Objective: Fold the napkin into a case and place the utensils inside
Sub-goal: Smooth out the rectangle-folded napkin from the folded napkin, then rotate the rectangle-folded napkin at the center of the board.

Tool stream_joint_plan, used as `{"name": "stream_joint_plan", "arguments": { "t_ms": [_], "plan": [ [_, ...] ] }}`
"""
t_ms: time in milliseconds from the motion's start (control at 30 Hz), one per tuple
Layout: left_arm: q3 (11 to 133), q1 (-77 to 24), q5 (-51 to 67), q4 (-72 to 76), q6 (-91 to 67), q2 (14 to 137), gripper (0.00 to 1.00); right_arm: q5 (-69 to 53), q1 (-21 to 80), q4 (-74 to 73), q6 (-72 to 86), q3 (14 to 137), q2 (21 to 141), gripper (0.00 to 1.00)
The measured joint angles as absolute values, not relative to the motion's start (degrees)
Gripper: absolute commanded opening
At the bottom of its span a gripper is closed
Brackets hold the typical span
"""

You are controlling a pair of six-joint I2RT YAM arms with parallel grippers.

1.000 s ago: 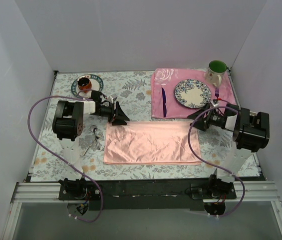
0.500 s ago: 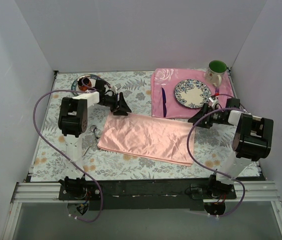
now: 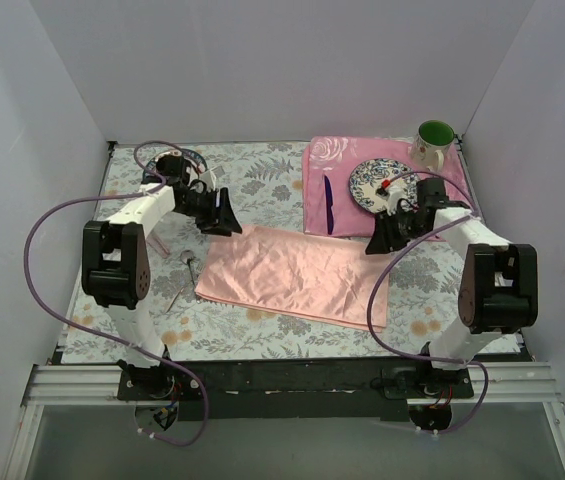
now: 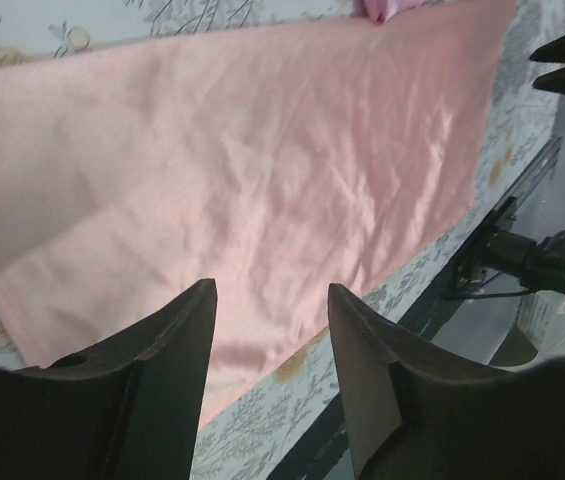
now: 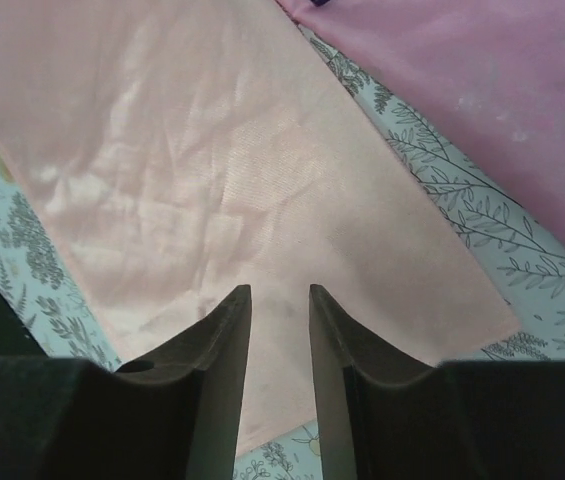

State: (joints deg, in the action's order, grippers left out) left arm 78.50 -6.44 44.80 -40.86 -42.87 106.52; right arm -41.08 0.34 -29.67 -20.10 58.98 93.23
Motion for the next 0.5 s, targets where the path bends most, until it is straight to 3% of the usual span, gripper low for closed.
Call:
{"name": "stream_joint_plan", "arguments": {
  "t_ms": [133,500],
  "plan": [
    [78.3,-7.0,40.2,-45.5,-39.4,108.0,0.44,-34.4,6.5,-30.3,-23.0,61.6,95.3,0.24],
    [84.3,-9.1,31.6,-52.5,-36.9,119.1,0.41,-25.5,12.3,-31.8,-29.7,61.0,99.1,0.20]
  ]
}}
